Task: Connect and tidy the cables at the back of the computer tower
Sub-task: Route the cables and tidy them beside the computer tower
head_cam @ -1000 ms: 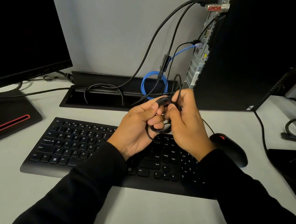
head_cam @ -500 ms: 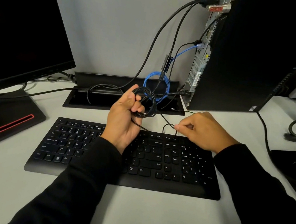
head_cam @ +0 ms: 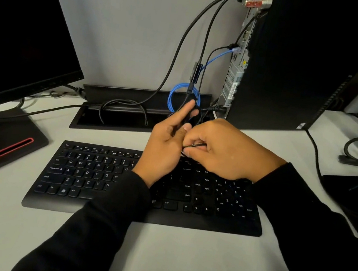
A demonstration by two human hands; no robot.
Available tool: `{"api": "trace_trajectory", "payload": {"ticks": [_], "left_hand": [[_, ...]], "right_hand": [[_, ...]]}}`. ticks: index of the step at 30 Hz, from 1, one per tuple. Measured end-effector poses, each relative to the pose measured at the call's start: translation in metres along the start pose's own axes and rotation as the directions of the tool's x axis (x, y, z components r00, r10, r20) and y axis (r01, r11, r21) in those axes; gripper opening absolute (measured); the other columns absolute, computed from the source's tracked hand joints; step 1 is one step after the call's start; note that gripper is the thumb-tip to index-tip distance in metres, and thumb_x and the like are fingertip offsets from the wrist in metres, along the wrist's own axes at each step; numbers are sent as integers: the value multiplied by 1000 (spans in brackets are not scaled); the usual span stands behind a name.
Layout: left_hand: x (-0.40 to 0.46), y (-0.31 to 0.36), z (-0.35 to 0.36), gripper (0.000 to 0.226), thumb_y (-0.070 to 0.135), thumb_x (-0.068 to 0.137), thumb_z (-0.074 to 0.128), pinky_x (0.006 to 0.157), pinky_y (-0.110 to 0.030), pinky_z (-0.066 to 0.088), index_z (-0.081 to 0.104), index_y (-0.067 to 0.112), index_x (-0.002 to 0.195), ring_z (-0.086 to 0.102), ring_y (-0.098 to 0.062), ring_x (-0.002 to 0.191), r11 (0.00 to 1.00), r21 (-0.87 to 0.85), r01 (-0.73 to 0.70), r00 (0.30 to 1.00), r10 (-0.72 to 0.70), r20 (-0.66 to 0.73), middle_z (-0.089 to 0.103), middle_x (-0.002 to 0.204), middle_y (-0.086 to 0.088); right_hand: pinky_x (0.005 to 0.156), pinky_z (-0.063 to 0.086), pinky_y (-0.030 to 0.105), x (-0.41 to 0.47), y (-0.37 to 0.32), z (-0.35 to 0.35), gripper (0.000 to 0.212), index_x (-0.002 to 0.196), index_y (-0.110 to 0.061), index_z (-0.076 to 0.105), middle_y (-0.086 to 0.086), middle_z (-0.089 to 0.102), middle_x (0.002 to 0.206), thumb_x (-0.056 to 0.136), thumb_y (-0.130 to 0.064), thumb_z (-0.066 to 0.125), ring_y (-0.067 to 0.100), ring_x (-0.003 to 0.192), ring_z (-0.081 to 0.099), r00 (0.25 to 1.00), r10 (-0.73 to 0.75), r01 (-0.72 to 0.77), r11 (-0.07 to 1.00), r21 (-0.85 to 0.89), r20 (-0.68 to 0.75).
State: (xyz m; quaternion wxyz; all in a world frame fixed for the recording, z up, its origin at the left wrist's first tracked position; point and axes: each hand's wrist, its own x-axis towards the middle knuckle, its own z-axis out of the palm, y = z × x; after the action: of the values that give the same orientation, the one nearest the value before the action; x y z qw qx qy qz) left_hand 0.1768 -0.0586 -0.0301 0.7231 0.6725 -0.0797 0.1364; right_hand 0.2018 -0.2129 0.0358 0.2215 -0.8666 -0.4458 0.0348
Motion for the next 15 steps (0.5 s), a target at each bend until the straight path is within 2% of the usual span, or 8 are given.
{"api": "trace_trajectory", "payload": {"ticks": [3,5,7,8,11,15], "left_hand": [[1,2,-2,41,-2,107,39,92,-20,52,56,14,141,69,-9,112,999,45,-21,1000,21,-17,71,120,0],[1,3,-2,37,0,108,38,77,-17,52,60,11,135,69,-2,85,1000,-6,18,999,-18,-27,74,94,12],[0,4,-1,35,1,108,39,64,-17,47,61,12,132,59,0,63,997,-68,45,998,-48,-35,68,76,14],[1,2,-1,34,3,108,40,60,-19,42,62,13,132,52,-1,58,994,-101,50,998,-54,-37,64,75,11],[5,-3,-8,31,5,107,45,58,-24,35,64,12,131,40,-5,56,969,-234,77,996,-84,-22,56,83,-5],[7,-4,-16,37,4,104,48,57,-20,38,54,7,141,35,-6,54,918,-371,138,990,-127,53,49,84,-4]], "right_hand": [[74,50,20,0,3,-1,11,90,-19,77,-11,70,79,96,-18,68,5,76,66,994,1,6,998,63,-109],[78,53,20,0,7,-1,10,93,-18,79,-10,74,85,96,-17,69,4,82,69,981,23,-6,996,89,-193],[78,55,28,0,11,2,9,94,-19,79,-5,75,86,95,-19,71,10,82,70,966,59,-33,994,106,-252],[79,55,30,-1,14,3,9,95,-20,80,-4,75,87,95,-20,71,11,83,70,960,84,-54,991,120,-267],[76,53,22,-2,21,5,10,97,-21,80,-9,73,86,96,-21,70,5,84,66,946,165,-125,980,155,-277],[72,46,9,-2,30,4,6,96,-22,78,-15,71,85,95,-21,72,-2,82,65,884,270,-193,954,228,-382]]}}
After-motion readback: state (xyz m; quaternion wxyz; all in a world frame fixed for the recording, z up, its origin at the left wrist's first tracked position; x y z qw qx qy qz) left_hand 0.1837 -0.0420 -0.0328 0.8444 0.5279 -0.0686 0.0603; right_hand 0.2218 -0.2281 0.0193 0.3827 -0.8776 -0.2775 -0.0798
